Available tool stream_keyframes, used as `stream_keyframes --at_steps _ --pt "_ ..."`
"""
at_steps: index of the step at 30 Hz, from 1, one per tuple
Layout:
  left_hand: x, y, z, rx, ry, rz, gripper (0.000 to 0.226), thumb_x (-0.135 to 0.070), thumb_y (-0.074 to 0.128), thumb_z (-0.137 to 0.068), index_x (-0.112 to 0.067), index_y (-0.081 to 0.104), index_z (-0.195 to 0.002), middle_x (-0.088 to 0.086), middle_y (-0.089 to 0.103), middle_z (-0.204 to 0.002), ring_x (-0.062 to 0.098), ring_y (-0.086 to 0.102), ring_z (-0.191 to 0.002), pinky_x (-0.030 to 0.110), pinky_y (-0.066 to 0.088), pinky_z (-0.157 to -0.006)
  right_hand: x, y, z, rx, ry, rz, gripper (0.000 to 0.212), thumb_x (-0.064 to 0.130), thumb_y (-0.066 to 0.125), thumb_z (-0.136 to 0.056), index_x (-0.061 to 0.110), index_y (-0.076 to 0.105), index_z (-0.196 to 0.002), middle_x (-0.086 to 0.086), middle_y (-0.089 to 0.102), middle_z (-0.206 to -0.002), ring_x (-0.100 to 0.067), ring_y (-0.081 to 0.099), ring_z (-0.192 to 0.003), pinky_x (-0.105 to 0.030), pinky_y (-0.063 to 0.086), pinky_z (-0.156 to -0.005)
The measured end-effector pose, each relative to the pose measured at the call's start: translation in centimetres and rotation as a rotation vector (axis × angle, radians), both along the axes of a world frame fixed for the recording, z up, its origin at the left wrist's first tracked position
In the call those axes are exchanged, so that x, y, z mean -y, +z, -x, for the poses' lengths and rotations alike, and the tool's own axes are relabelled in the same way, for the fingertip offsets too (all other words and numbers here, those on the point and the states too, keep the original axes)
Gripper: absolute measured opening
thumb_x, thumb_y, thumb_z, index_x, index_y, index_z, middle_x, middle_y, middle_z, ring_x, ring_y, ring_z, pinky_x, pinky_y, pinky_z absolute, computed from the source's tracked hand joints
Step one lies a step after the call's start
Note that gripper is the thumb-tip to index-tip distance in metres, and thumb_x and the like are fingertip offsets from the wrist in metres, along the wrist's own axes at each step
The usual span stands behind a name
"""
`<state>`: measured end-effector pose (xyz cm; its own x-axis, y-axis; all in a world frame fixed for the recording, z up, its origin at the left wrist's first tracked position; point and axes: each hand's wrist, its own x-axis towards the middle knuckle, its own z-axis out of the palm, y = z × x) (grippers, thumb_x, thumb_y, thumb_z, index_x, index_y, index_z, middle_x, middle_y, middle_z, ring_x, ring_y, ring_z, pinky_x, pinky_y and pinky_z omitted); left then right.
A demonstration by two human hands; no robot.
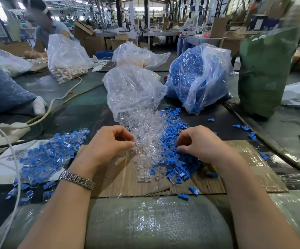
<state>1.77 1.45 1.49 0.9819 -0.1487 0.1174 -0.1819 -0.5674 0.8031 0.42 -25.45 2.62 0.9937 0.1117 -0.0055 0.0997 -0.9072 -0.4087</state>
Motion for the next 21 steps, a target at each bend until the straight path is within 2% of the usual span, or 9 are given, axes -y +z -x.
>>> stream_keyframes --at_steps 2,6,9,12,15,18,21 --pt "0.4 0.0 -0.1 -0.012 0.012 0.093 0.011 -0.012 0.084 -0.081 -0.017 0.076 -0.087 -0.005 0.077 -0.084 0.007 0.072 -0.077 0.014 0.056 -0.07 0.0 0.0 0.0 -0.005 0.015 0.03 0.011 0.038 0.079 -0.085 0.034 0.069 -0.084 0.012 0.069 -0.093 -0.017 0.059 -0.103 -0.049 0.047 -0.099" --pt "1.6 0.7 -0.2 -0.096 -0.035 0.265 0.015 -0.005 0.082 -0.081 -0.007 0.073 -0.093 0.003 0.079 -0.089 0.017 0.074 -0.079 0.021 0.06 -0.073 -0.6 0.0 -0.1 0.031 0.027 0.188 0.014 0.042 0.075 -0.088 0.036 0.07 -0.1 0.006 0.067 -0.103 -0.019 0.053 -0.108 -0.046 0.043 -0.1" --pt "2.8 1.3 0.0 -0.184 -0.059 0.487 0.021 0.002 0.081 -0.076 -0.001 0.069 -0.093 0.011 0.079 -0.094 0.022 0.074 -0.081 0.027 0.061 -0.074 -0.9 0.0 -0.2 0.05 0.026 0.211 0.014 0.042 0.073 -0.089 0.035 0.071 -0.1 0.003 0.068 -0.102 -0.019 0.055 -0.105 -0.042 0.049 -0.095" --pt "3.5 1.1 0.5 -0.305 -0.082 0.693 0.031 0.0 0.082 -0.063 0.001 0.068 -0.091 0.015 0.077 -0.09 0.023 0.074 -0.08 0.026 0.061 -0.072 -1.0 0.0 -0.1 0.056 0.028 0.212 0.013 0.039 0.072 -0.089 0.035 0.071 -0.101 0.001 0.066 -0.104 -0.019 0.058 -0.103 -0.037 0.053 -0.088" --pt "3.7 0.6 0.6 -0.397 -0.046 0.905 0.033 0.007 0.079 -0.062 0.004 0.067 -0.093 0.018 0.075 -0.09 0.026 0.075 -0.08 0.027 0.061 -0.071 -0.9 -0.1 -0.1 0.068 0.022 0.169 0.01 0.035 0.073 -0.089 0.035 0.064 -0.094 0.003 0.065 -0.101 -0.019 0.058 -0.098 -0.036 0.052 -0.083" --pt "3.7 0.2 0.6 -0.396 -0.001 1.017 0.031 0.009 0.076 -0.063 0.003 0.065 -0.092 0.019 0.074 -0.089 0.025 0.075 -0.078 0.027 0.061 -0.07 -0.4 0.1 0.0 0.114 -0.04 0.079 0.02 0.033 0.076 -0.087 0.031 0.057 -0.086 0.007 0.064 -0.09 -0.02 0.059 -0.089 -0.036 0.053 -0.078" --pt "3.9 -0.6 0.7 -0.381 0.008 1.05 0.032 0.009 0.077 -0.063 0.002 0.065 -0.092 0.018 0.075 -0.089 0.025 0.074 -0.078 0.026 0.061 -0.068 0.3 0.2 0.1 0.057 -0.018 0.051 0.013 0.032 0.08 -0.083 0.031 0.068 -0.081 0.013 0.067 -0.083 -0.014 0.063 -0.086 -0.036 0.055 -0.078"
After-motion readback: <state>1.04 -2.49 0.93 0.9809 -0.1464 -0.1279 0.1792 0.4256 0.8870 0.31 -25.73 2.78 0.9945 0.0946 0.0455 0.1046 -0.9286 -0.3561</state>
